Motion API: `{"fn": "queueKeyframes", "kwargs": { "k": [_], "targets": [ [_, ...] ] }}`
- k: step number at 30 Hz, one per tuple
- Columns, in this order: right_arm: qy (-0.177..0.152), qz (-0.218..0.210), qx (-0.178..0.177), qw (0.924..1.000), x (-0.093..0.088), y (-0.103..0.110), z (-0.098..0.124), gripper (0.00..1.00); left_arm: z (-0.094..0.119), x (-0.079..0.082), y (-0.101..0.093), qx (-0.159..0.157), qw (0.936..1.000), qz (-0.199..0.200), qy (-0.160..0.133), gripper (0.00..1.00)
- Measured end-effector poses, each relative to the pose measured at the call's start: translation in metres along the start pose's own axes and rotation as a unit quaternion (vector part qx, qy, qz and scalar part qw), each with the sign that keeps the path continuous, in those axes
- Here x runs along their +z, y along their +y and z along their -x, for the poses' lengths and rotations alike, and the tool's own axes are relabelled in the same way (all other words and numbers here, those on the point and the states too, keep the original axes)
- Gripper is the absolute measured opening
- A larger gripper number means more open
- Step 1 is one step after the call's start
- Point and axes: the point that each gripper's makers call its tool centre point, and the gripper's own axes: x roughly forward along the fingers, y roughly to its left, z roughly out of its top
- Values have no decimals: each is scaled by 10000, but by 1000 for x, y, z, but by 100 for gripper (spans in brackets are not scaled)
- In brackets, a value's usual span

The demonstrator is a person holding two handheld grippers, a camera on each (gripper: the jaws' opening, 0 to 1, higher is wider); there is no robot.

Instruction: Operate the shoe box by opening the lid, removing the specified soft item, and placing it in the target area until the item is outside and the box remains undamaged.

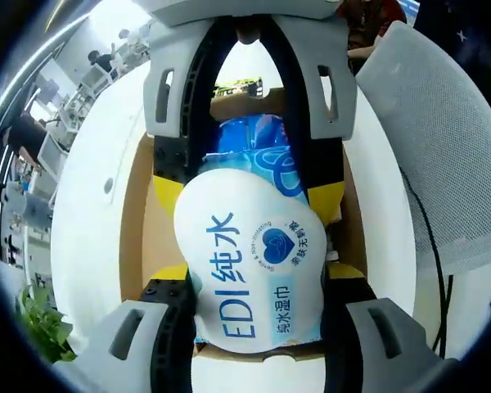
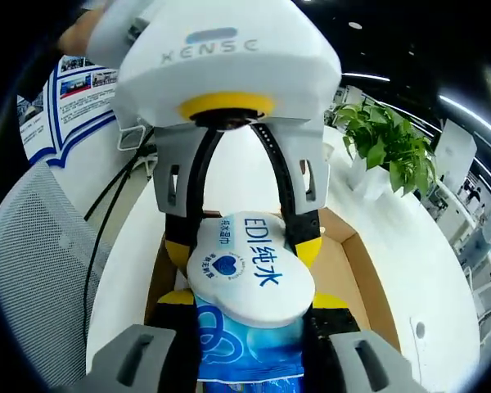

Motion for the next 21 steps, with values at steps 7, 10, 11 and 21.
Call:
{"fn": "queueKeyframes", "kwargs": {
  "k": [7,10,11,21],
  "targets": [
    [-21,-20,-30,10000,-2,-1,16,44,3,17,0,-13,10000,-35,-24,61],
    [-37,-36,-60,10000,-3,-1,24,44,5,24,1,-19,10000,-67,-28,61],
    [-42,-42,-74,10000,-3,-2,27,44,6,27,1,-17,10000,-77,-35,61],
    [-75,-123,-136,9998,-11,0,52,44,8,54,-2,-66,9998,-171,-64,61]
  ]
}}
